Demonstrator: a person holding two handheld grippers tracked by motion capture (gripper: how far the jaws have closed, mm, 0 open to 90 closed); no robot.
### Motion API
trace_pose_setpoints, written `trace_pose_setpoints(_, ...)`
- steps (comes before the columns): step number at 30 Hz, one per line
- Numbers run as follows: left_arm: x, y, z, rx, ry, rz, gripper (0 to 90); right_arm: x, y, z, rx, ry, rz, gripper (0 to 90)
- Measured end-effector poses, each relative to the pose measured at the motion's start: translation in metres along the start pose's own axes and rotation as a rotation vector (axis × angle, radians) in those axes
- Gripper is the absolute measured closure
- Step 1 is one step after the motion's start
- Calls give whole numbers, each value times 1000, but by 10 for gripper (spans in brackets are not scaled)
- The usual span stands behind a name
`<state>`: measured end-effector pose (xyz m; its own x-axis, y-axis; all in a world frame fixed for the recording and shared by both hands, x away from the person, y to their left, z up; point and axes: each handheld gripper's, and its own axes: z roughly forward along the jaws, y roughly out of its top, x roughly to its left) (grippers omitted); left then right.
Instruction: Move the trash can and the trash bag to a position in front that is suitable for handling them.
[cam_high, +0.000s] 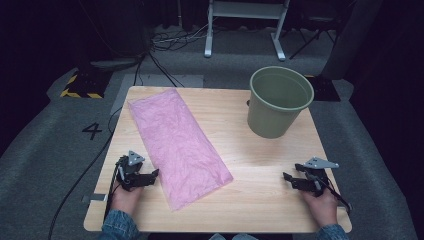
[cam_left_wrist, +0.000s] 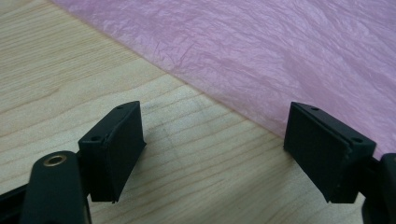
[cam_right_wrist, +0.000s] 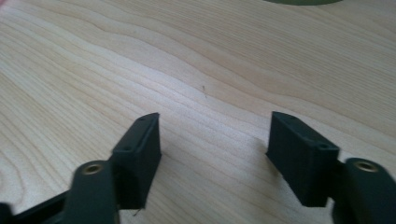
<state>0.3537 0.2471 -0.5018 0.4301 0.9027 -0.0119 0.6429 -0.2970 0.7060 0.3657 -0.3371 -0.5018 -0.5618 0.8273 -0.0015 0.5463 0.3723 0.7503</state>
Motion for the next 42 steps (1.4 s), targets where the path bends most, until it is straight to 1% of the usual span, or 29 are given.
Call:
trace_pose_setpoints(1,0,0,-1,-5,0,-2,208,0,0,0,0,0,0,380)
trace_pose_setpoints(3,1,0,-3,-14,-3,-3,218,-1,4,-2,30,-8,7,436)
trace_pose_setpoints(5,2,0,-6,-24,-3,-1,231,-1,9,-6,47,-8,-20,490)
trace_pose_setpoints(7,3,0,-8,-38,-6,-6,232,0,16,-13,26,-11,-51,484)
trace_pose_setpoints(8,3,0,-10,-46,-12,-10,235,0,25,-22,-4,-6,-61,457)
trace_pose_setpoints(9,3,0,-10,-46,-12,-10,236,0,25,-22,-4,-6,-61,457)
trace_pose_setpoints(10,3,1,-10,-47,-12,-8,236,-1,31,-26,-19,-1,-64,439)
trace_pose_setpoints(11,2,1,-10,-49,-17,-10,236,-3,41,-35,-57,11,-72,424)
trace_pose_setpoints(12,2,1,-11,-49,-18,-8,236,-3,41,-35,-57,11,-72,424)
trace_pose_setpoints(14,0,3,-11,-52,-23,-1,236,-5,52,-43,-81,24,-77,421)
trace_pose_setpoints(15,-1,3,-11,-59,-30,4,236,-6,63,-51,-101,26,-86,418)
trace_pose_setpoints(16,-2,4,-11,-60,-38,9,236,-6,63,-51,-101,26,-86,418)
trace_pose_setpoints(17,-3,5,-10,-63,-42,13,240,-8,73,-57,-118,33,-91,416)
trace_pose_setpoints(18,-3,6,-10,-66,-44,21,240,-8,73,-57,-118,33,-91,416)
trace_pose_setpoints(20,-5,7,-9,-69,-54,30,241,-9,82,-62,-137,45,-87,415)
trace_pose_setpoints(22,-6,8,-8,-64,-63,53,242,-11,92,-67,-153,52,-85,418)
trace_pose_setpoints(24,-8,10,-8,-59,-66,77,242,-11,104,-71,-165,72,-83,434)
trace_pose_setpoints(25,-9,10,-8,-61,-72,80,242,-11,110,-72,-171,83,-84,443)
trace_pose_setpoints(26,-9,11,-8,-59,-72,94,242,-11,117,-73,-176,97,-80,455)
trace_pose_setpoints(28,-11,11,-8,-59,-82,89,245,-9,130,-74,-191,120,-88,469)
trace_pose_setpoints(29,-11,11,-9,-59,-81,97,248,-8,137,-75,-198,118,-99,478)
trace_pose_setpoints(30,-11,11,-9,-60,-80,95,248,-6,150,-76,-213,117,-125,490)
trace_pose_setpoints(31,-11,10,-9,-62,-81,88,248,-6,150,-76,-213,117,-125,490)
trace_pose_setpoints(33,-9,9,-9,-61,-81,86,250,-6,163,-74,-222,122,-135,497)
trace_pose_setpoints(34,-8,8,-10,-63,-83,84,250,-6,169,-73,-224,128,-135,504)
trace_pose_setpoints(35,-8,8,-10,-64,-85,79,249,-7,181,-69,-222,141,-132,511)
trace_pose_setpoints(36,-8,7,-11,-65,-87,85,249,-7,181,-69,-222,141,-132,511)
trace_pose_setpoints(38,-8,6,-12,-69,-89,93,248,-7,192,-64,-217,148,-130,512)
trace_pose_setpoints(42,-9,4,-14,-64,-85,110,246,-6,210,-53,-215,134,-146,514)
